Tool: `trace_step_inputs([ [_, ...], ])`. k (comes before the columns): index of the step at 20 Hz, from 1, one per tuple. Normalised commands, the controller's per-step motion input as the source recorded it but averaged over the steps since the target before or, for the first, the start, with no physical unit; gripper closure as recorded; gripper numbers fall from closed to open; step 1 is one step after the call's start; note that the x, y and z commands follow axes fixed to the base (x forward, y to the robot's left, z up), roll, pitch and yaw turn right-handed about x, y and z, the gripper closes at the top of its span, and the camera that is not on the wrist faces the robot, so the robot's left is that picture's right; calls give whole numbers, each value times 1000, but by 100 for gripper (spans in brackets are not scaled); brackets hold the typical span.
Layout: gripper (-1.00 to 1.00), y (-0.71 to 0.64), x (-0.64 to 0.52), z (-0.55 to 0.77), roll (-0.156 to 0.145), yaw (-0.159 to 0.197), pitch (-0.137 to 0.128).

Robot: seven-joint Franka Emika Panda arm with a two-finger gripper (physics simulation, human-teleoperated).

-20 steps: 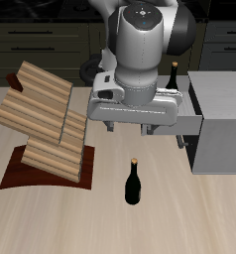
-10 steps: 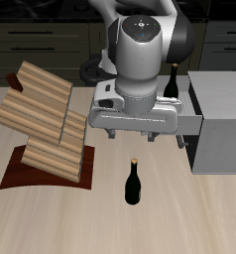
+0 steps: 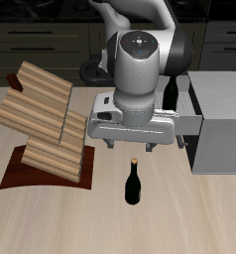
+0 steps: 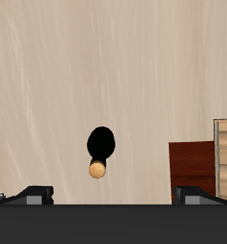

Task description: Place the wine bottle from the table into the top drawer

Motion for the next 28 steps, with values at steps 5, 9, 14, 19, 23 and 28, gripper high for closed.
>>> trace_step_inputs([
  [5, -100, -7, 40, -177, -1, -9, 10],
  [9, -100, 74, -24, -129, 19, 11, -4],
  [14, -100, 30, 43, -206, 5, -21, 31],
  [19, -100, -6, 13, -132, -3, -15, 20],
  [23, -100, 69, 11, -171, 24, -6, 27],
  [28, -100, 89, 1, -206, 19, -28, 37],
])
